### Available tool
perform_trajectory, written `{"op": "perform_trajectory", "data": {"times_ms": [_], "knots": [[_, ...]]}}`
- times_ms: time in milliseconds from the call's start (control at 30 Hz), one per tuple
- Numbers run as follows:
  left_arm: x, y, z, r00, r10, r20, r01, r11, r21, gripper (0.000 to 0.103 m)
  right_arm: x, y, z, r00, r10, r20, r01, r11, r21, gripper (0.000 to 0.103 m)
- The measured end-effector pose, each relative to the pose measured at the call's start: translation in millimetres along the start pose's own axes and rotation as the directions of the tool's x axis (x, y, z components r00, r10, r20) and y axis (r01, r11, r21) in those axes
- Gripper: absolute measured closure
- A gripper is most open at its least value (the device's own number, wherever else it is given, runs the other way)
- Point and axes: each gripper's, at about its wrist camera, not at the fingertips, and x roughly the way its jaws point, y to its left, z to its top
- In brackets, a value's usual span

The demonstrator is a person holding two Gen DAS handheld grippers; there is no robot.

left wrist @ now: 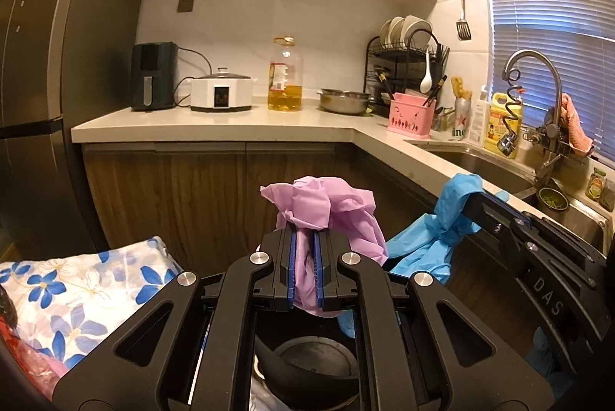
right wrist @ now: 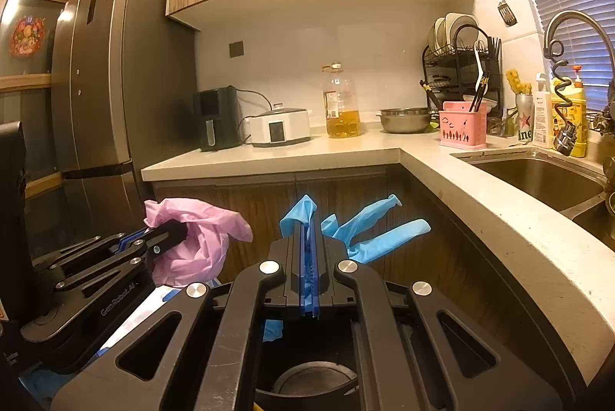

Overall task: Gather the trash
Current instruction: 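Carry the purple bag and blue glove over the black bin with both tools, then open both tools to drop the purple bag and blue glove into the bin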

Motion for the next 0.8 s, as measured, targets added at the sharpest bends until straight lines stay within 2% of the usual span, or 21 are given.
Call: {"op": "perform_trajectory", "data": {"times_ms": [300, 400, 500, 567, 700, 800], "knots": [[20, 0, -5, 0.999, -0.014, -0.038, 0.014, 1.0, 0.003, 0.093, 14, -1, -6, 1.0, 0.002, -0.026, -0.002, 1.0, -0.003, 0.098], [24, 1, -6, 0.998, -0.028, -0.051, 0.028, 1.0, -0.006, 0.087, 18, -4, -5, 1.0, -0.005, -0.03, 0.005, 1.0, 0.0, 0.079], [26, 0, -8, 0.999, -0.021, -0.048, 0.021, 1.0, 0.005, 0.07, 19, -7, -6, 0.999, -0.012, -0.032, 0.012, 1.0, 0.005, 0.077], [27, 0, -9, 0.998, -0.039, -0.048, 0.039, 0.999, -0.004, 0.056, 19, -10, -7, 0.999, -0.014, -0.031, 0.014, 1.0, 0.012, 0.068], [28, 0, -13, 0.998, -0.034, -0.049, 0.034, 0.999, 0.003, 0.048, 18, -16, -8, 0.999, -0.031, -0.033, 0.032, 0.999, 0.029, 0.068], [27, 9, -13, 0.998, -0.024, -0.054, 0.023, 0.999, -0.032, 0.041, 16, -19, -10, 0.999, -0.034, -0.038, 0.036, 0.998, 0.045, 0.066]]}}
